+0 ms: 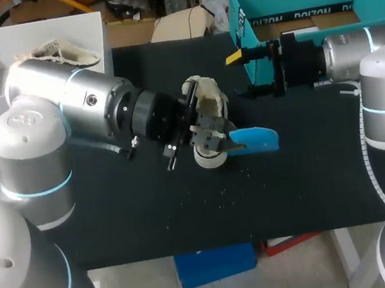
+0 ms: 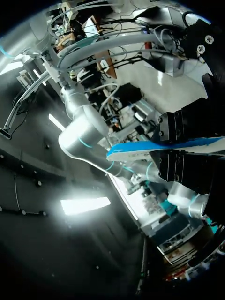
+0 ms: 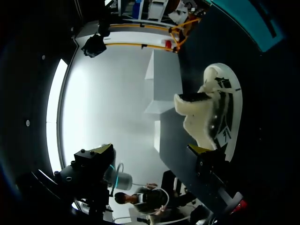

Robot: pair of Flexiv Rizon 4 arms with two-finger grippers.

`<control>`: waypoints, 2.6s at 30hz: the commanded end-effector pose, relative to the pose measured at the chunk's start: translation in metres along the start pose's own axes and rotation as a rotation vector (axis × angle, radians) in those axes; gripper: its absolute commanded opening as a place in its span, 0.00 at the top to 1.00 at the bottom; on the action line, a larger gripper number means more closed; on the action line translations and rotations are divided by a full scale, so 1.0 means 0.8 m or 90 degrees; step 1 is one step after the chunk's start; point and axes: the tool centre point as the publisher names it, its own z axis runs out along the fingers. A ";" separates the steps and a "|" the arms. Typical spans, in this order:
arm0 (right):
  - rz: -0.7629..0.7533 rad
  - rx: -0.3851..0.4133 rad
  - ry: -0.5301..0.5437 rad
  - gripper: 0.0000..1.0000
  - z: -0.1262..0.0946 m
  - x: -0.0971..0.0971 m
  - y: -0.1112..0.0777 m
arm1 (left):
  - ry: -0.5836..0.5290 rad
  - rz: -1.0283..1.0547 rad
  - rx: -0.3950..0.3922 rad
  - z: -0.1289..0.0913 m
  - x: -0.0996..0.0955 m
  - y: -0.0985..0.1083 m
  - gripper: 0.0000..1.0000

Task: Take the shoe out of the shoebox, open the shoe tongue, remove and reinsert the insole, then place the shoe into the shoebox

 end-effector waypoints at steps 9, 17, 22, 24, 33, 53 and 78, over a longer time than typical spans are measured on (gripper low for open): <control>0.000 -0.002 0.000 0.00 0.002 -0.001 0.000 | 0.109 0.320 -0.059 -0.005 0.075 0.046 1.00; 0.000 -0.002 0.000 0.00 0.002 -0.001 0.000 | 0.106 0.278 -0.024 -0.017 0.079 0.070 1.00; 0.000 -0.002 0.000 0.00 0.002 -0.001 0.000 | 0.106 0.278 -0.024 -0.017 0.079 0.070 1.00; 0.000 -0.002 0.000 0.00 0.002 -0.001 0.000 | 0.106 0.278 -0.024 -0.017 0.079 0.070 1.00; 0.000 -0.002 0.000 0.00 0.002 -0.001 0.000 | 0.200 0.548 -0.233 -0.001 0.117 0.051 1.00; 0.000 -0.002 0.000 0.00 0.002 -0.001 0.000 | 0.200 0.491 -0.307 -0.019 0.124 0.097 1.00; 0.000 -0.002 0.000 0.00 0.002 -0.001 0.000 | 0.082 0.769 -0.385 -0.119 0.088 0.200 1.00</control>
